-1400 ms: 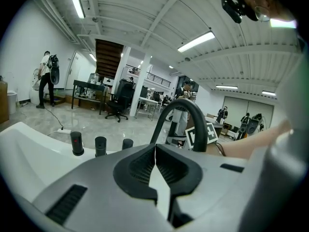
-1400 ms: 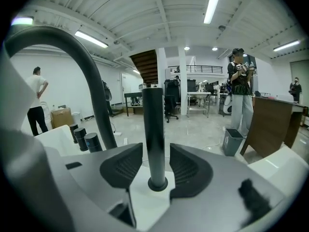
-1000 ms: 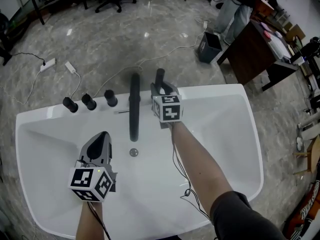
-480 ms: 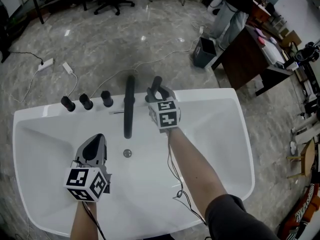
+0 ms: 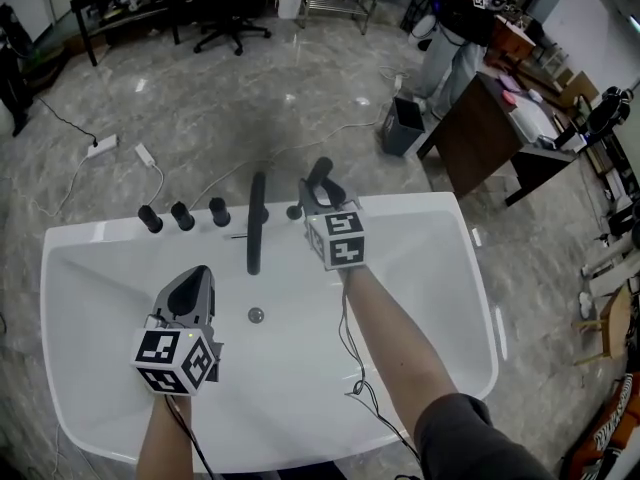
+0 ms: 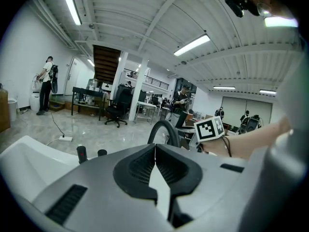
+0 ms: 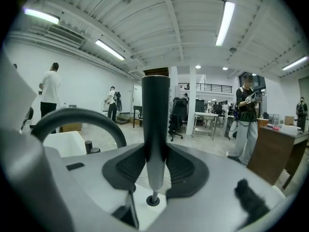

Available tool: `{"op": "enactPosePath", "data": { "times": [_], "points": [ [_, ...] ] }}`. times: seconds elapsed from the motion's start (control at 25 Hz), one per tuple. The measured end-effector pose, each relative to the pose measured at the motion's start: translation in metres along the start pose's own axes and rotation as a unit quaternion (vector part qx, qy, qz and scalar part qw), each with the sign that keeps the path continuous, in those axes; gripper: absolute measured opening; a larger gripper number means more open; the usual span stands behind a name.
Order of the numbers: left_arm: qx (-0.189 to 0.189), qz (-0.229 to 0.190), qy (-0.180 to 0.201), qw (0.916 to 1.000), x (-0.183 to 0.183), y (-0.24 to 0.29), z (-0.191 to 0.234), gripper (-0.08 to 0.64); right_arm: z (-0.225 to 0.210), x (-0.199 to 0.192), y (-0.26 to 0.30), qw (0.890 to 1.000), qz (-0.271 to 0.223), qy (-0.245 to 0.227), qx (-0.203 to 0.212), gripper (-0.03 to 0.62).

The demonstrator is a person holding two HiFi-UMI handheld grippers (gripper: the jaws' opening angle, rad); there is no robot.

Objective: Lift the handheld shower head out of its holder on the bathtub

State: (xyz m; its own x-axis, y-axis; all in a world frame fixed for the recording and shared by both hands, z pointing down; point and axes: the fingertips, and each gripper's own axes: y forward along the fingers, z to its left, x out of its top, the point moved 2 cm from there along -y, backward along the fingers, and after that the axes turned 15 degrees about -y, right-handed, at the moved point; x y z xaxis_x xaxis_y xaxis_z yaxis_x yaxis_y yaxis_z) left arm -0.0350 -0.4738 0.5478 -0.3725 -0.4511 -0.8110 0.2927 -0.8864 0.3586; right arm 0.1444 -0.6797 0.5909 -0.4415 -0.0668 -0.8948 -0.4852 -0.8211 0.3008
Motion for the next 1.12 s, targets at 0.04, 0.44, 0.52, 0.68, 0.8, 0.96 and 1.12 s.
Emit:
{"op": "enactPosePath", "data": {
  "times": [0.04, 0.44, 0.52, 0.68, 0.8, 0.96, 1.12],
  "points": [
    [-0.002, -0.003, 0.002, 1.0000, 0.004, -0.003, -0.004, 0.015, -0.001, 0.007, -0.005, 1.000, -0.004, -0.002, 0.000, 0.140],
    [-0.013, -0.010, -0.005, 0.9998, 0.017, -0.054, -0.046, 0.015, -0.010, 0.081, -0.090, 0.997, -0.074, 0.010, -0.002, 0.140],
    [-0.015, -0.013, -0.007, 0.9998, 0.020, -0.065, -0.052, 0.015, -0.009, 0.091, -0.106, 0.997, -0.081, 0.009, -0.001, 0.140],
    [-0.020, -0.018, 0.000, 0.9996, 0.030, -0.086, -0.065, 0.015, -0.007, 0.107, -0.144, 0.996, -0.088, 0.005, -0.006, 0.140],
    [-0.025, -0.020, -0.005, 0.9995, 0.034, -0.103, -0.073, 0.015, 0.000, 0.120, -0.174, 0.995, -0.097, 0.008, -0.001, 0.140],
    [-0.033, -0.020, -0.007, 0.9992, 0.032, -0.122, -0.080, 0.015, 0.012, 0.130, -0.210, 0.994, -0.108, 0.004, -0.003, 0.140],
    [-0.042, -0.016, -0.007, 0.9990, 0.028, -0.140, -0.089, 0.015, 0.022, 0.140, -0.243, 0.993, -0.118, 0.004, -0.007, 0.140]
  ]
}}
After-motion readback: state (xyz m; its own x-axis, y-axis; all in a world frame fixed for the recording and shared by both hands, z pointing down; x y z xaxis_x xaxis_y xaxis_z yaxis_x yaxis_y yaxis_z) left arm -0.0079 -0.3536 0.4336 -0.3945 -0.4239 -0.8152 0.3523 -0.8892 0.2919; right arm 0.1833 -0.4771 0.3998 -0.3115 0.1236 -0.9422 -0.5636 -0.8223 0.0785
